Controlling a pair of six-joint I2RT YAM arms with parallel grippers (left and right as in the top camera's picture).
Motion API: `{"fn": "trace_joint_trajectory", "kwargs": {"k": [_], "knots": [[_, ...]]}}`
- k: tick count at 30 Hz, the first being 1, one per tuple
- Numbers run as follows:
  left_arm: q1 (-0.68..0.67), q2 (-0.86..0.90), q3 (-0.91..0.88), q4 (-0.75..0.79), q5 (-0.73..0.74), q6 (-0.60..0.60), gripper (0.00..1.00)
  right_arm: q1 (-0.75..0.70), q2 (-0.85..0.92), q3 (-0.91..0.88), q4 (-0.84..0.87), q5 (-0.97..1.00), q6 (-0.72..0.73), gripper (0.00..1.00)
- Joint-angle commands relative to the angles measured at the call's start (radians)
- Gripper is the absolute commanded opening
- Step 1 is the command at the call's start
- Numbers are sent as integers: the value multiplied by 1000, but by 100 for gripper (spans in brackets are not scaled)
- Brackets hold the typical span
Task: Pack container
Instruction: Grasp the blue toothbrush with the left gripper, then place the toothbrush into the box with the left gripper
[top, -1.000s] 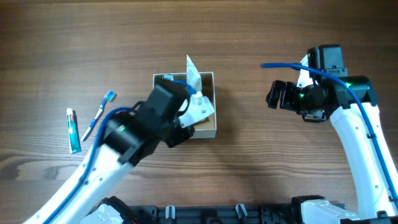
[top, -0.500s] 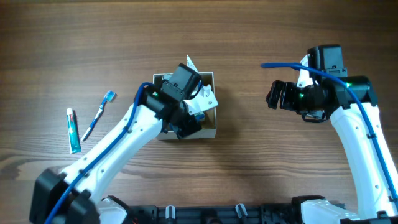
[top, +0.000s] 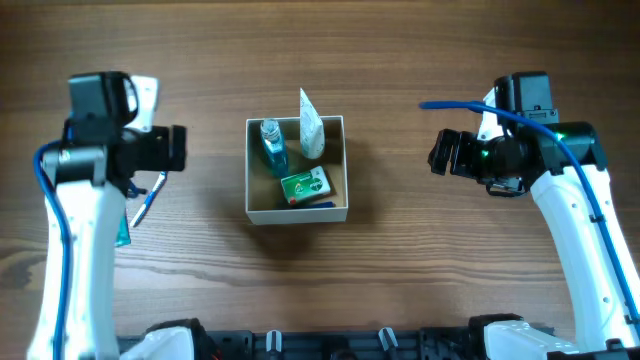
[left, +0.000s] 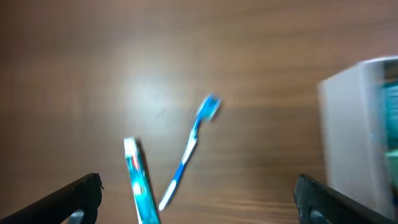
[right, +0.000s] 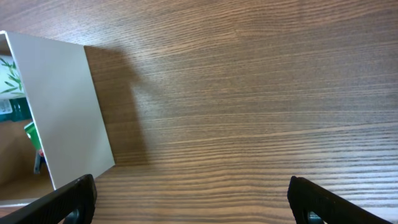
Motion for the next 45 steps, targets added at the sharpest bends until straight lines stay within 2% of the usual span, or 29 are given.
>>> {"fn": "trace_joint_trajectory", "kwargs": {"k": [1, 5, 8, 14, 16, 19, 22, 24, 25, 32, 37, 40, 45], "knots": [[87, 173, -68, 23, 43, -29, 100, -3, 1, -6, 0, 21, -20, 100], [131, 380, -79, 80, 90, -50, 100, -3, 1, -6, -6, 21, -19, 100], [137, 469, -79, 124, 91, -50, 100, -3, 1, -6, -7, 21, -17, 100], [140, 575, -80, 178, 91, -50, 98, -3, 1, -6, -7, 21, -16, 100], [139, 595, -80, 179, 93, -50, 95, -3, 1, -6, -6, 21, -16, 100], [139, 605, -80, 178, 122, -50, 75, -3, 1, -6, -3, 21, -17, 100], [139, 605, -80, 171, 129, -51, 51, -3, 1, -6, -3, 21, -16, 100], [139, 605, -80, 167, 129, -51, 18, -3, 1, -6, -3, 21, -17, 100], [139, 603, -80, 166, 129, -51, 6, -3, 1, -6, -4, 21, -16, 100], [138, 520, -56, 135, 129, -77, 4, -3, 1, -6, -3, 21, -19, 100], [95, 299, 54, 15, 150, -80, 4, -3, 1, -6, -3, 21, -20, 100], [-14, 95, 64, 28, 263, -28, 4, -3, 1, -6, 3, 21, -20, 100], [-290, -67, 63, 30, 270, 171, 4, -3, 1, -6, 11, 21, -20, 100]]}}
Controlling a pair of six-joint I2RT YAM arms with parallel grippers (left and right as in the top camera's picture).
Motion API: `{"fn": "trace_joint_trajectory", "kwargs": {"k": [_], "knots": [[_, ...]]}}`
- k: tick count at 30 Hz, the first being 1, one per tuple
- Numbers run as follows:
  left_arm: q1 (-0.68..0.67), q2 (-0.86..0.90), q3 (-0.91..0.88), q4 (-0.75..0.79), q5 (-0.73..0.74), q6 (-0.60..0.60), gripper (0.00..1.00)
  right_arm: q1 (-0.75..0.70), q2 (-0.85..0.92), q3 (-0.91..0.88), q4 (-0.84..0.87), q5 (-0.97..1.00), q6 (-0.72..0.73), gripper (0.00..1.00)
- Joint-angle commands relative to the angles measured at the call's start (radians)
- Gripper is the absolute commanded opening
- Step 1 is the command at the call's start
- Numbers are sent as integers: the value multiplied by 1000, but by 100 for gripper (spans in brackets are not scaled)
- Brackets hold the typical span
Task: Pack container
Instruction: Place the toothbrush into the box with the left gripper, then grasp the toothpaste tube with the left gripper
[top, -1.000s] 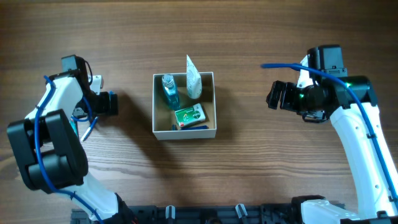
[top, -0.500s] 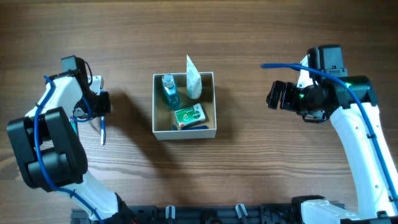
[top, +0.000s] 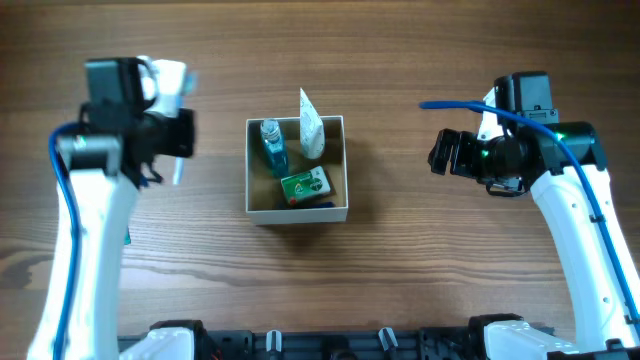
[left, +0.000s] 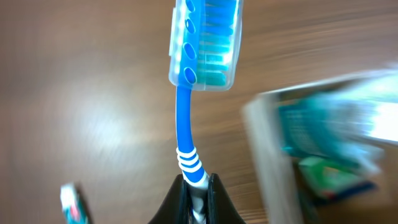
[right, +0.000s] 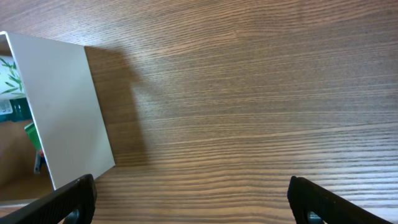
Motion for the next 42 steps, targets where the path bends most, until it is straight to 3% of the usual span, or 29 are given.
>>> {"fn": "trace_joint_trajectory", "kwargs": {"k": [1, 4, 9, 20, 21, 22, 24, 29, 31, 35, 42], "knots": [[-214, -65, 2, -13, 71, 192, 4, -3, 1, -6, 10, 20, -20, 100], [-403, -47, 2, -44, 71, 305, 4, -3, 1, -6, 20, 21, -20, 100], [-575, 48, 1, -76, 66, 418, 4, -3, 1, -6, 25, 21, -21, 100], [-504, 338, 1, -49, -11, 413, 7, -3, 1, -6, 19, 21, -47, 100], [-503, 336, 2, -49, -11, 413, 16, -3, 1, -6, 19, 24, -47, 100], [-504, 331, 2, -49, -12, 413, 51, -3, 1, -6, 19, 29, -46, 100], [-505, 317, 3, -52, -12, 412, 100, -3, 1, -6, 19, 40, -47, 100], [-495, 158, 67, -113, -127, 181, 100, -3, 1, -6, 20, 55, -47, 100], [-434, 54, 67, -126, -218, 85, 100, -3, 1, -6, 20, 55, -46, 100], [-210, -39, 67, -131, -240, -33, 100, -3, 1, -6, 19, 55, -46, 100], [352, 48, -11, -78, -227, -205, 100, -3, 1, -6, 19, 54, -46, 100]]}}
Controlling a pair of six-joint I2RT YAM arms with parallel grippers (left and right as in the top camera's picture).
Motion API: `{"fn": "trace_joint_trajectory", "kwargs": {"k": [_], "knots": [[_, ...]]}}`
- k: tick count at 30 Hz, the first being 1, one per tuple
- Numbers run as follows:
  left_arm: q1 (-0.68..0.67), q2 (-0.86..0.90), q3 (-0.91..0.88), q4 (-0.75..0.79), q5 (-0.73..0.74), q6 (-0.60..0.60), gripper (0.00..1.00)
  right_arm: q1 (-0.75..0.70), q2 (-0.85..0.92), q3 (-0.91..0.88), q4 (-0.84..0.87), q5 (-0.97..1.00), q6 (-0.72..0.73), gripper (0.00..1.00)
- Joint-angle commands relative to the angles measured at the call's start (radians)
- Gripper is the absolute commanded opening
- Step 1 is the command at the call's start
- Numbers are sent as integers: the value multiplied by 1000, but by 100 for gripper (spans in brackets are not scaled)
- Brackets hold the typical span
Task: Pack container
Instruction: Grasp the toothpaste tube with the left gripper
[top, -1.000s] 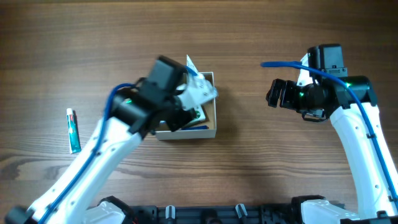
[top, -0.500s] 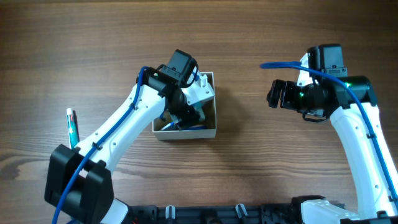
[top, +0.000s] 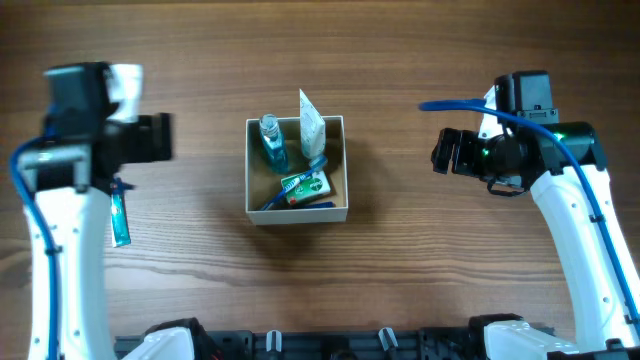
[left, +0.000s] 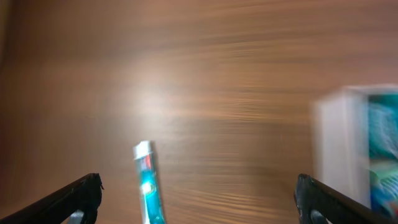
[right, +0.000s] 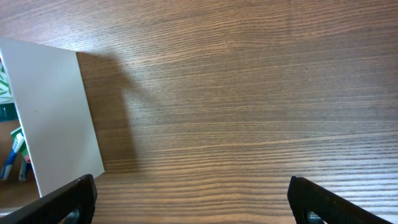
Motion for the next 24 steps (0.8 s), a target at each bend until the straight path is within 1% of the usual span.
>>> {"fn": "trace_joint_trajectory", "kwargs": {"k": [1, 3, 6, 13, 17, 22, 23, 24], "knots": [[249, 103, -79, 31, 5, -158, 100, -3, 1, -5, 0, 16, -16, 100], [323, 175, -105, 54, 50, -157, 100, -3, 1, -5, 0, 16, -16, 100], [394, 329, -110, 66, 53, -157, 100, -3, 1, -5, 0, 17, -15, 100], [400, 539, -110, 115, 119, -146, 100, -3, 1, -5, 0, 17, -13, 100], [398, 631, -110, 122, 120, -146, 98, -3, 1, -5, 1, 16, -4, 100], [398, 687, -111, 122, 117, -146, 98, -3, 1, -5, 0, 16, 3, 100], [398, 688, -111, 122, 117, -146, 96, -3, 1, -5, 1, 16, 3, 100], [398, 688, -111, 122, 117, -146, 93, -3, 1, -5, 1, 16, 3, 100]]}}
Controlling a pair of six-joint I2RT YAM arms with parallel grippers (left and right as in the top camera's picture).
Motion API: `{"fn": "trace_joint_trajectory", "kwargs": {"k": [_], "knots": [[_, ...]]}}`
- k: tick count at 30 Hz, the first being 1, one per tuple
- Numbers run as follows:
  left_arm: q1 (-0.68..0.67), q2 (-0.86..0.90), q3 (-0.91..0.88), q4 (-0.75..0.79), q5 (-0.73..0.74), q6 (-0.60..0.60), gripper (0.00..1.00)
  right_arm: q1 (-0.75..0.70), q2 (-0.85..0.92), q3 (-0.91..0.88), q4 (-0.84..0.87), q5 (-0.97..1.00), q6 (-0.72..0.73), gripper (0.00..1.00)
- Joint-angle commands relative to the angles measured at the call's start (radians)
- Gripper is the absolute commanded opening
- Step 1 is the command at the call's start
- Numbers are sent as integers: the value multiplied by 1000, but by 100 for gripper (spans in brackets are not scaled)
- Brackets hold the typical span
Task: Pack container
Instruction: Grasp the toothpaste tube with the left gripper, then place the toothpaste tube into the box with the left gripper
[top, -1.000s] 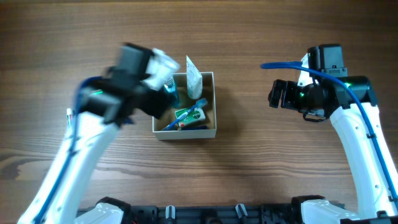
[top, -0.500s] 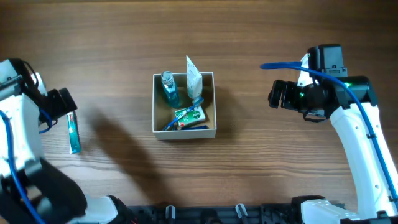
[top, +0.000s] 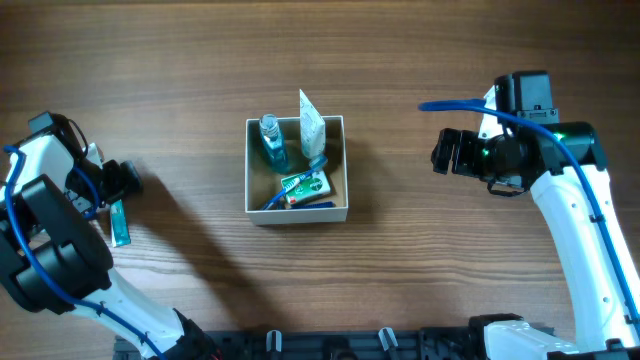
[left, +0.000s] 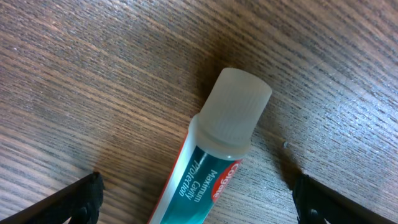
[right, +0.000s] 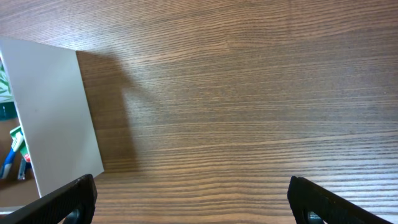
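Observation:
The white box at the table's middle holds a blue bottle, a white sachet, a green packet and a blue toothbrush. A teal toothpaste tube lies flat on the wood at far left. My left gripper is low over its capped end, open, with the tube lying between the fingertips. My right gripper is open and empty right of the box, whose wall shows in its view.
The wooden table is bare around the box. My left arm's blue cable loops near the table's left edge. The right arm's blue cable arcs above its gripper.
My left gripper was open and high over the table left of the box. Now it is down close over the toothpaste tube's cap end, still open. The right arm has not moved.
My left gripper was open above the toothbrush and the toothpaste tube lying at left. Then it was shut on the toothbrush, held near the box. Then the toothbrush lay in the box and the gripper was open at left; now it straddles the tube.

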Motion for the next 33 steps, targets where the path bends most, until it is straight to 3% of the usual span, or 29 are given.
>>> {"fn": "trace_joint_trajectory", "kwargs": {"k": [1, 3, 9, 10, 14, 16, 23, 26, 30, 33], "knots": [[-1, 40, -11, 0, 21, -14, 88, -3, 1, -5, 2, 17, 6, 100], [-1, 40, -11, -3, 26, -15, 64, -3, 1, -5, 2, 17, 6, 100], [-1, 40, -11, -23, 64, -17, 32, -3, 1, -5, 2, 17, 6, 100], [-1, 39, -11, -27, 77, -18, 23, -3, 1, -5, 1, 17, 5, 100], [-1, 29, -9, -43, 79, -18, 14, -3, 1, -5, 0, 17, 5, 100], [-1, 3, -5, -48, 100, -18, 4, -3, 1, -5, 0, 17, 5, 100], [-70, -253, 30, -89, 183, -21, 4, -3, 1, -5, 2, 17, -10, 100], [-216, -479, 33, -101, 197, 19, 4, -3, 1, -5, 5, 17, -10, 100], [-524, -702, 33, -80, 197, 224, 4, -3, 1, -5, 14, 17, -10, 100], [-747, -745, 33, -79, 197, 400, 4, -3, 1, -5, 20, 17, -9, 100]]}}
